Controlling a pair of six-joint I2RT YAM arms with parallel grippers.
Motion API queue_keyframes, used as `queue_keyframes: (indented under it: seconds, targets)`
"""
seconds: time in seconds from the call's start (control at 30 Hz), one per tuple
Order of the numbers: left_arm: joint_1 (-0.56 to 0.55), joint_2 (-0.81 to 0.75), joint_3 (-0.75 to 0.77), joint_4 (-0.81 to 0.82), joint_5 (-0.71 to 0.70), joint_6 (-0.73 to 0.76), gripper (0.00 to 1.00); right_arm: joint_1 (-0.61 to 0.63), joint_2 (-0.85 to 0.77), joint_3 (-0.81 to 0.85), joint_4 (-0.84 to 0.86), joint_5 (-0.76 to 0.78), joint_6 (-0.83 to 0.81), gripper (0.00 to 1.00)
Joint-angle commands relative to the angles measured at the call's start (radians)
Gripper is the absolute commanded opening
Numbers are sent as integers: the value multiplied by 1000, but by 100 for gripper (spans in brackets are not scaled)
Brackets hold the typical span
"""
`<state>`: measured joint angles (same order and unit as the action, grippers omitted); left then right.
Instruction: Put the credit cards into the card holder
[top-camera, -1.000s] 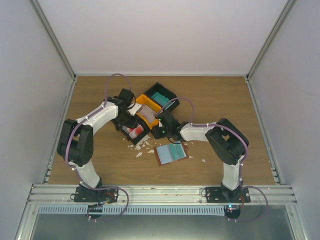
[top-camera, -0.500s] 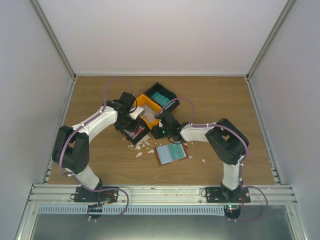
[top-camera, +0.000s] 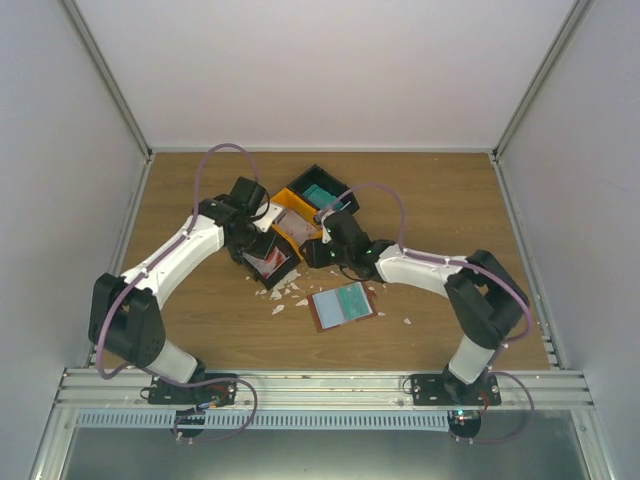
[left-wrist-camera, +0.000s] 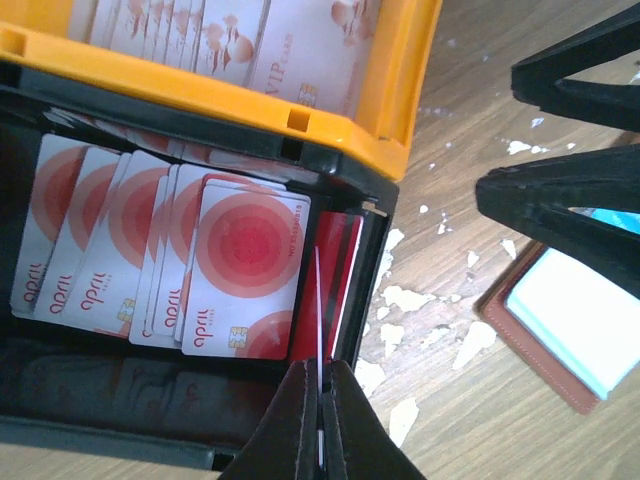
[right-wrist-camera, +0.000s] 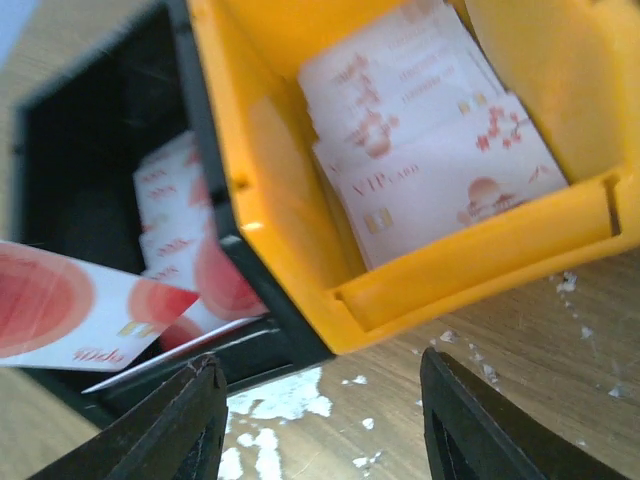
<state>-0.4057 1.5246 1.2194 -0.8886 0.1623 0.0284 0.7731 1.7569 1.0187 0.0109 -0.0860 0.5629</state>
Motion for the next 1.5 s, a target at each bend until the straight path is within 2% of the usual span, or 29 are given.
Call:
queue_keyframes:
  seconds: [0.0, 0.23, 0.33, 0.43, 0.53, 0.77, 0.9, 1.03, 1.23, 1.47]
  targets:
    - [-22, -82, 44, -27, 1, -25, 0, -3, -132, -9, -36, -4, -63, 55]
    - [-38, -205, 52, -10, 118, 0, 0, -15, -402, -67, -72, -204, -206, 67]
    - [-40, -271, 65, 31, 256, 13, 0, -15, -525, -89, -101, -276, -245, 73]
    - [-47, -343, 45, 84, 443, 58, 0, -16, -636, -89, -178, -230, -255, 75]
    - [-57, -396, 9, 143, 558, 130, 0, -17, -707, -29, -302, -141, -244, 75]
    - [-74, -371, 14, 175, 793, 227, 0, -17, -797, 47, -443, -265, -277, 73]
    - [-98, -340, 7, 160, 885, 291, 0, -17, -745, 124, -575, -321, -321, 67]
    - [-124, -302, 17, 104, 896, 355, 0, -16, -731, 126, -678, -419, -381, 54]
    - [-188, -243, 9, 84, 870, 374, 0, -10, -783, 9, -644, -566, -390, 36]
    - [-228, -209, 0, 90, 863, 378, 0, -9, -753, -17, -631, -607, -430, 14]
